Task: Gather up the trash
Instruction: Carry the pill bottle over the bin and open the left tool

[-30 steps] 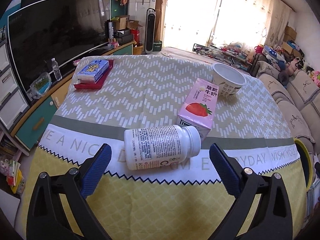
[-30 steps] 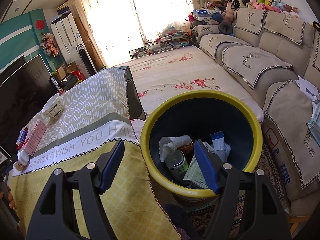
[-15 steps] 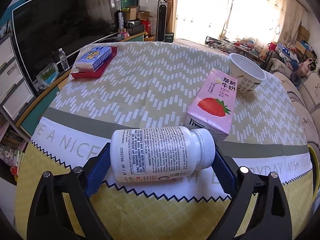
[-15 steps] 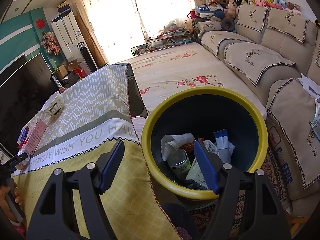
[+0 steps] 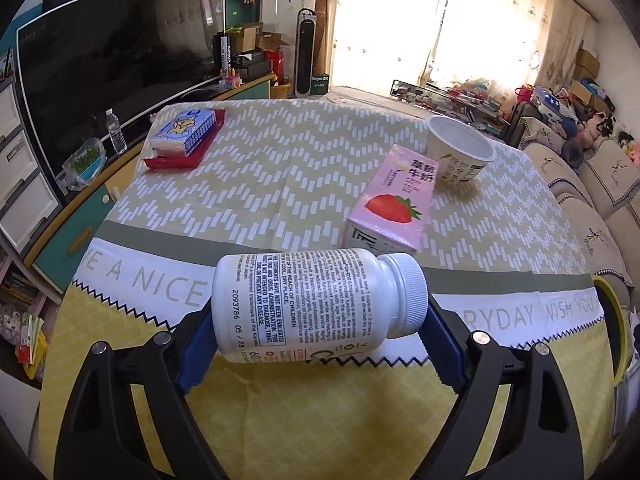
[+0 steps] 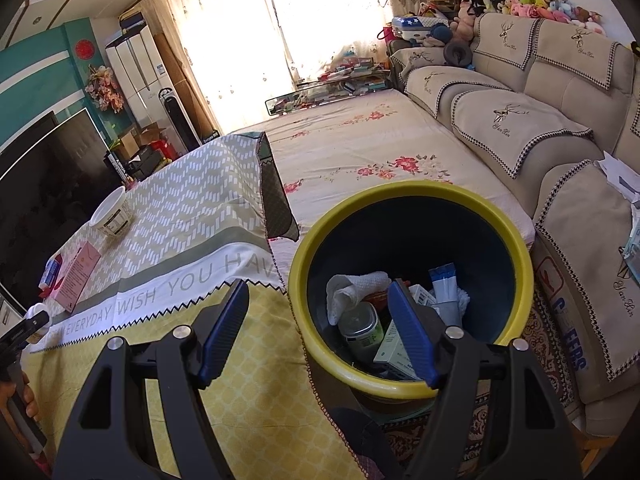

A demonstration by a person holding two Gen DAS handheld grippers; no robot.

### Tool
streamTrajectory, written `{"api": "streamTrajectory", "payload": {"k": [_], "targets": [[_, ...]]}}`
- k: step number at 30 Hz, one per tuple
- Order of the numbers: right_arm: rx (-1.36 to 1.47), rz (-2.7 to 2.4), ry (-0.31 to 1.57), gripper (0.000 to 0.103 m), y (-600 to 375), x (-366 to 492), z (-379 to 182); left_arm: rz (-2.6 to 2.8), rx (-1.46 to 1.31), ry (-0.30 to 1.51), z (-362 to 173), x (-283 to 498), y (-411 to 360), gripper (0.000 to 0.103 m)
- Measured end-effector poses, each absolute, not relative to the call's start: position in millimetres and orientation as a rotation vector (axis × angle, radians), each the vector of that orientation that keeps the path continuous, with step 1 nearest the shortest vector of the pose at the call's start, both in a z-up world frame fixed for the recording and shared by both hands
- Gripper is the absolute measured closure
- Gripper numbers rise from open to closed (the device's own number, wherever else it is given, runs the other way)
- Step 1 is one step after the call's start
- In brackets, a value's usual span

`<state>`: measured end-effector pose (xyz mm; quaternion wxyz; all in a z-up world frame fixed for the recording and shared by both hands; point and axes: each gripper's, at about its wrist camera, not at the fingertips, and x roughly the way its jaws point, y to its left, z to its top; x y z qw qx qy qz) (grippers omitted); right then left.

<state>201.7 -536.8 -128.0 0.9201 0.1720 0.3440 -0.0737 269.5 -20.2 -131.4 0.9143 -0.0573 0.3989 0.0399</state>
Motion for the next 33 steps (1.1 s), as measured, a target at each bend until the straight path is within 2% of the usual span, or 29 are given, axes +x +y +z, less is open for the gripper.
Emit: {"api": "streamTrajectory", "payload": {"k": [7, 16, 27, 33], "targets": [[0.347, -0.196, 0.659, 0.035, -549, 185, -114, -0.116, -0.061, 0.759, -88, 235, -80, 0.016], [0.369, -0.305, 0.606, 0.035, -593, 154, -103, -0.451, 0.042, 0.721, -59, 221, -215, 0.016], [0.428, -0.372, 0.595, 0.035, -644, 127, -111, -0.733, 0.16, 0.8, -78, 237, -392, 0.016], [0.456, -0.405, 0.607, 0.035, -663, 119, -121, -0.763, 0.197, 0.851, -112, 273, -449, 0.016]]}}
